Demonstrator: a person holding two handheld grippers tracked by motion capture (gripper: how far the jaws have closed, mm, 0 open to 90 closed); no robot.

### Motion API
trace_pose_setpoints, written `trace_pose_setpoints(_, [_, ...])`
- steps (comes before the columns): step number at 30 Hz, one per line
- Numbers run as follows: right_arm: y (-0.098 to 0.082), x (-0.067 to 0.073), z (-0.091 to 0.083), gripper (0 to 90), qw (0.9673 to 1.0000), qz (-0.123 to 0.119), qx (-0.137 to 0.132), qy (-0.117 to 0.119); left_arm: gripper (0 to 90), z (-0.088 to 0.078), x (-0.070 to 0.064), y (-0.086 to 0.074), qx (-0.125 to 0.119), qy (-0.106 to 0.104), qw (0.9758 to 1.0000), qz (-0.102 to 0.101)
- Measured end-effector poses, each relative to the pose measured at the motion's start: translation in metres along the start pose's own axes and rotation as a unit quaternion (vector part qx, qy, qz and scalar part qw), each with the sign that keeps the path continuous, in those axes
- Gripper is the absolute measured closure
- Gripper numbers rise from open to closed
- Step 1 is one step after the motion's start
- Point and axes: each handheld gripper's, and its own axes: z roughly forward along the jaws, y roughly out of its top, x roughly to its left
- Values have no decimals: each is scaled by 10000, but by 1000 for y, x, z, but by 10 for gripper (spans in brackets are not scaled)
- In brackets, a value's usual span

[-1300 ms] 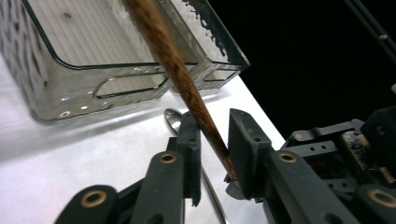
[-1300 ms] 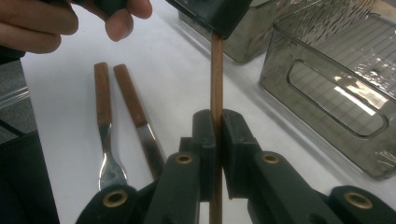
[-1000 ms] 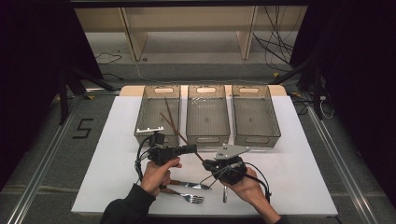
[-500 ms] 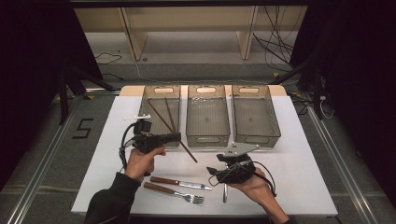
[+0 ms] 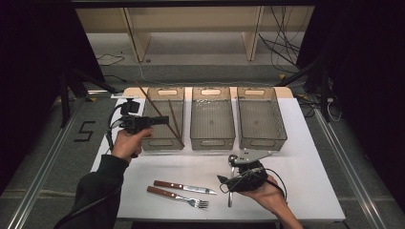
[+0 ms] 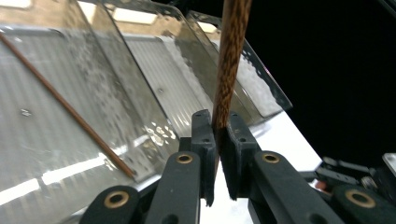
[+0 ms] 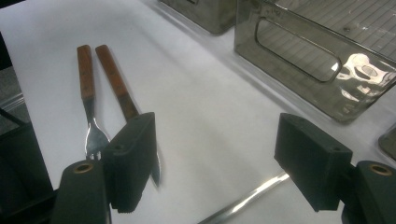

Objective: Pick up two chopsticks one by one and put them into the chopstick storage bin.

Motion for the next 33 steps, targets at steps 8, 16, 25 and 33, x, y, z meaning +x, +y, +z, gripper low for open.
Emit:
trace_pose_setpoints(8, [-1,-1,-2,287,10000,50,-22,1,836,1,14,18,-20,243,9997,-93])
trace_pose_setpoints(16, [-2,-1,-5,274,10000,32,-75,10,835,13,26,27,27,526,9985,-162])
trace_pose_setpoints(25, [-4,-1,-6,272,10000,51,-74,39,835,33,35,32,278,836,9959,-200])
trace_pose_setpoints(33, [-4,-2,-6,273,10000,26,-60,59,833,46,36,28,511,940,9941,-184])
